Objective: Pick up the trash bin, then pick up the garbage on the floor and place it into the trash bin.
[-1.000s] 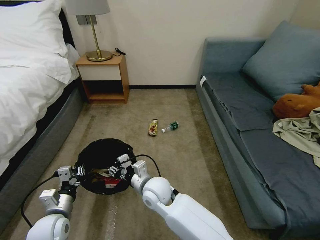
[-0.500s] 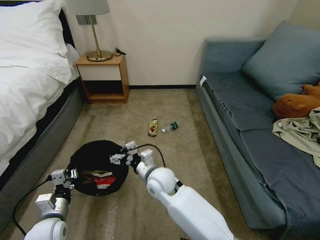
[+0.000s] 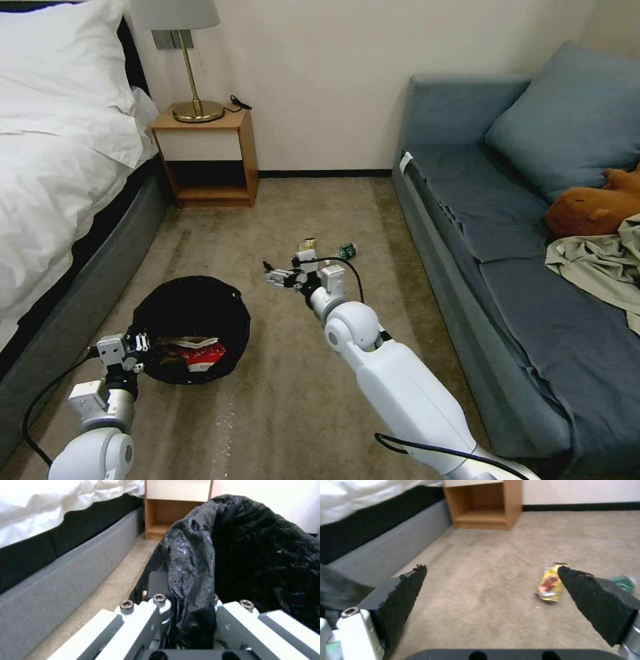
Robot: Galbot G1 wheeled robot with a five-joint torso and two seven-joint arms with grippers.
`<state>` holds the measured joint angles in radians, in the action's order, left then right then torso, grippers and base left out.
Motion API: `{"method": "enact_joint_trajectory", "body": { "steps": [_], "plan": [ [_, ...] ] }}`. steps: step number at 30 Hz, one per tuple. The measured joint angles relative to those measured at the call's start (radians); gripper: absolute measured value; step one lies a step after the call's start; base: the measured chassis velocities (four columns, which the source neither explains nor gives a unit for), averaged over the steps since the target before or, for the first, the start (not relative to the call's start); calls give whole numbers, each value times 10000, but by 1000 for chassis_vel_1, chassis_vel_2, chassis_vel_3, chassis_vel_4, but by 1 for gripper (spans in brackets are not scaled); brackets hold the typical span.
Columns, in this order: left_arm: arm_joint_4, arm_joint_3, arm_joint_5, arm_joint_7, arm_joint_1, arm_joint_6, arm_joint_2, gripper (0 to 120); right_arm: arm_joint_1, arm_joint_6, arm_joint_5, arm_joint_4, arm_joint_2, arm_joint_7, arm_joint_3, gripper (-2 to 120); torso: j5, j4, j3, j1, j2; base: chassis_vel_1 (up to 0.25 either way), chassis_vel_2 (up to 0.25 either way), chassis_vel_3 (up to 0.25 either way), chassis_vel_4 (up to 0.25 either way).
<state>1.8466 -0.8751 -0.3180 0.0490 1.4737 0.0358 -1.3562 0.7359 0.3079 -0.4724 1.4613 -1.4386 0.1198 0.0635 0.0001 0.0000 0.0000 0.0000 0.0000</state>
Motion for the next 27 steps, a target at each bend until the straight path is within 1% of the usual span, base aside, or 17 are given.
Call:
{"method": "enact_joint_trajectory", "body": {
  "steps": [3, 4, 5, 7, 8, 9, 11, 12, 16, 27],
  "plan": [
    [-152, -70, -179, -35, -135, 36, 323, 4, 76, -56, 346, -620, -219, 83, -501, 100, -1, 0, 0, 0, 0, 0, 0, 0, 0],
    [-152, -70, -179, -35, -135, 36, 323, 4, 76, -56, 346, -620, -219, 83, -501, 100, -1, 0, 0, 0, 0, 0, 0, 0, 0],
    [-172, -80, -220, -43, -149, 37, 428, 4, 142, -93, 522, -841, -273, 95, -639, 100, 0, 1, 0, 0, 0, 0, 0, 0, 0],
    [-268, -112, -273, -43, -154, 2, 613, 4, 274, -322, 970, -1305, -351, 39, -879, 100, -2, 0, 0, 0, 0, 0, 0, 0, 0],
    [-268, -112, -273, -43, -154, 2, 613, 4, 274, -322, 970, -1305, -351, 39, -879, 100, -2, 0, 0, 0, 0, 0, 0, 0, 0],
    [-342, -150, -306, -44, -154, -43, 684, 4, 378, -534, 1207, -1564, -392, 16, -999, 100, -2, -1, 0, 0, 0, 0, 0, 0, 0],
    [-376, -166, -318, -46, -153, -78, 712, 4, 438, -680, 1342, -1705, -415, 13, -1055, 100, -1, -1, 1, 0, 0, 0, 0, 0, 0],
    [-450, -205, -352, -54, -132, -178, 765, 4, 601, -912, 1672, -1963, -479, -8, -1221, 100, -1, 1, 0, 0, 0, 0, 0, 0, 0],
    [-483, -221, -394, -60, -78, -314, 776, 4, 1011, -1065, 2170, -2362, -623, -28, -1523, 100, -2, -1, 0, 0, 0, 0, 0, 0, 0],
    [-377, -245, -412, -36, 59, -489, 903, 4, 1350, -1281, 2661, -2831, -1165, -51, -1929, 100, -3, 0, 0, 0, 0, 0, 0, 0, 0]
  ]
}}
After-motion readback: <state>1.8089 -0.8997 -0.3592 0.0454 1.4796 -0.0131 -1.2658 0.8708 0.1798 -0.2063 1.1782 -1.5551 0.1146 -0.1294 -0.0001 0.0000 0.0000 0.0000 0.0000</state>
